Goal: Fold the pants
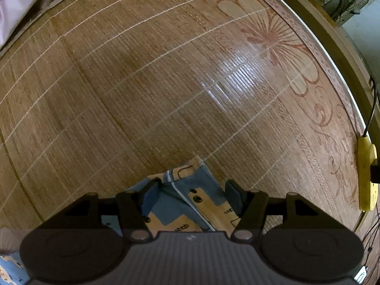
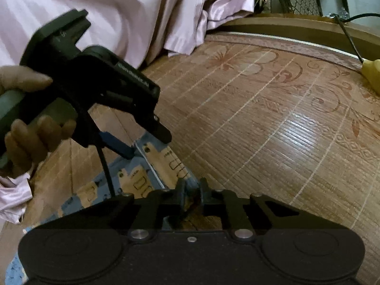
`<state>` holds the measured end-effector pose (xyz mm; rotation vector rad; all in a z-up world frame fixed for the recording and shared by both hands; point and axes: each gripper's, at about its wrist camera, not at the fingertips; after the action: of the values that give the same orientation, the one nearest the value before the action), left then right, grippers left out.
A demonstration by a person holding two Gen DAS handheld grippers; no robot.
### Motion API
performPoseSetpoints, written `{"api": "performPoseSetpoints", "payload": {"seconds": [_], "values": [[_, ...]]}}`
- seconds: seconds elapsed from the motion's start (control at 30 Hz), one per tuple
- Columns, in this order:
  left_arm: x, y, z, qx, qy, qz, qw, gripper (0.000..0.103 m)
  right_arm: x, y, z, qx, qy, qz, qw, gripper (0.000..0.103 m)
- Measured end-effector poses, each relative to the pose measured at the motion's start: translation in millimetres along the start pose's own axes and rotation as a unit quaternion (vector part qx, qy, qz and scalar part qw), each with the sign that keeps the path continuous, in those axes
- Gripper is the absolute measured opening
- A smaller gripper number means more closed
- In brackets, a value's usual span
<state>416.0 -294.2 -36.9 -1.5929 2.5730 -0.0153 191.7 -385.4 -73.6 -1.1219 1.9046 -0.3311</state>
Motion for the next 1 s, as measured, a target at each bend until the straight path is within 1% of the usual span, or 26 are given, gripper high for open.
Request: {"api": "performPoseSetpoints", "payload": {"seconds": [0.17,0.3,0.4,0.5,0.63,0.73,0.8,0.93,1.0], "values": [[-9.2,-0.4,-2.9,-0.003,0.011,-0.015,0.9998,0.065,-17.7,2.6,-7.1,0.014,-0.019,-0.049,0.999,0.010],[-15.8,-0.8,-7.1,-0.002,0.017,-0.020,0.9996,0.065,-32.8,7.1,-9.2,0.011,-0.036,-0.092,0.995,0.009],[-19.1,-1.3,-9.5,-0.007,0.028,-0.024,0.9993,0.065,-47.3,11.9,-10.1,0.007,-0.036,-0.147,0.988,0.009],[-18.3,-2.5,-13.1,-0.009,0.031,-0.017,0.9993,0.066,-57.1,16.4,-9.0,0.002,-0.038,-0.183,0.982,0.009],[-10.8,-3.9,-15.7,-0.013,0.022,-0.003,0.9997,0.066,-65.4,21.6,-7.0,-0.007,-0.041,-0.211,0.977,0.009],[-3.8,-4.8,-14.7,-0.020,0.006,0.001,0.9998,0.066,-69.3,24.8,-6.3,-0.012,-0.043,-0.224,0.974,0.009],[-0.3,-4.8,-13.1,-0.019,-0.012,0.000,0.9998,0.056,-71.7,26.5,-5.5,-0.018,-0.046,-0.227,0.973,0.009],[3.4,-3.1,-11.3,-0.012,-0.030,-0.002,0.9995,0.049,-75.6,29.9,-4.3,-0.026,-0.049,-0.237,0.970,0.009],[2.8,-0.9,-9.2,-0.015,-0.037,-0.006,0.9992,0.035,-76.9,31.6,-4.1,-0.030,-0.049,-0.240,0.969,0.009]]}}
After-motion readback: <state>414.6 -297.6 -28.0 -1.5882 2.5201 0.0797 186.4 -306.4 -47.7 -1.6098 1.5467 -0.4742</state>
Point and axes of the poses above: each gripper's, at about its wrist camera, not at the fingertips, and z roughly the way its jaws point, x to its right, y to its underside, and after that the axes turned 13 degrees about -y, right-handed
